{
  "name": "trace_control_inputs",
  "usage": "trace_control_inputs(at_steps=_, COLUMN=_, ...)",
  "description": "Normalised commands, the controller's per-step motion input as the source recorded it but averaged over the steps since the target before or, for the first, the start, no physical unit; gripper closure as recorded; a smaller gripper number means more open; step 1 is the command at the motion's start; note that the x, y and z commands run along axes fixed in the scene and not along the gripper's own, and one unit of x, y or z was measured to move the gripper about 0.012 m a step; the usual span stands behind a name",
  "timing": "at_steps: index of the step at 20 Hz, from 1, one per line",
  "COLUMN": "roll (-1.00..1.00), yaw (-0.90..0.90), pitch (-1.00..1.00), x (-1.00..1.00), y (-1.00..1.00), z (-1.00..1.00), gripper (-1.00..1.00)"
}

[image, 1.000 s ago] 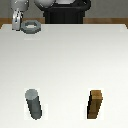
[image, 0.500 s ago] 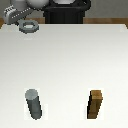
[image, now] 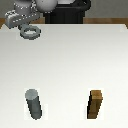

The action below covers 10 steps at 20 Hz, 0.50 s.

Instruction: Put the loop with the handle onto the peg.

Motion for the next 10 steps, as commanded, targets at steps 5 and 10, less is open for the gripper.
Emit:
trace_control_inputs(at_steps=5, roll=0.00, yaw=0.00, pitch=0.00, x=0.00, y=0.00, z=0.60, gripper=1.00)
trace_control_inputs(at_steps=10, roll=0.00, yaw=0.00, pitch=0.00, x=0.80, y=0.00, z=0.00, gripper=1.00)
